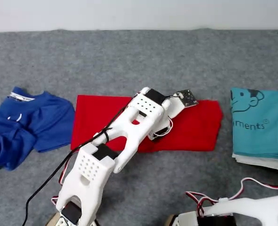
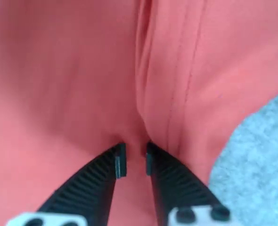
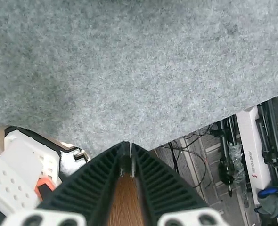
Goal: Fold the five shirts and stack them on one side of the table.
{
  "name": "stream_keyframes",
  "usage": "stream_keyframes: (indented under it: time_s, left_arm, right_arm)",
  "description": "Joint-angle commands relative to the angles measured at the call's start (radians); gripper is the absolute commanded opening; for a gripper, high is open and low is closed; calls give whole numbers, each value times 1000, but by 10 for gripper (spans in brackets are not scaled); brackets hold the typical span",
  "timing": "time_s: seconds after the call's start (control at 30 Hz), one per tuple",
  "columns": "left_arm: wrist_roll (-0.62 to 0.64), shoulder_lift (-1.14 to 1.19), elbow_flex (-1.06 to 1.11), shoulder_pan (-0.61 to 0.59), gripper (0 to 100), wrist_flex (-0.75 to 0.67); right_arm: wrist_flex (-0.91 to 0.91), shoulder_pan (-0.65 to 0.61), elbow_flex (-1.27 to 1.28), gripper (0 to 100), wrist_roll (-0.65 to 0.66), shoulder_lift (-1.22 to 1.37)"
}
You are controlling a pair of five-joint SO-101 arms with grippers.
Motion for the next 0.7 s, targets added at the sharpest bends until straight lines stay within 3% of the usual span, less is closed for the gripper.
stream_keyframes:
  time_s: [0.0,0.13,0.33,0.5,0.67]
  left_arm:
    - [6,-83,-21,12,80,12]
    - [6,-137,-81,5,80,92]
    - [60,-265,-119,-112,80,178]
    - [114,-351,-116,-298,83,242]
    - [127,-390,-113,-560,113,261]
  right_arm:
    - [38,12,-12,20,8,-25]
    - [38,12,-12,20,8,-25]
    - [38,12,-14,20,8,-25]
    - [38,12,-14,20,8,-25]
    - [38,7,-14,20,8,-25]
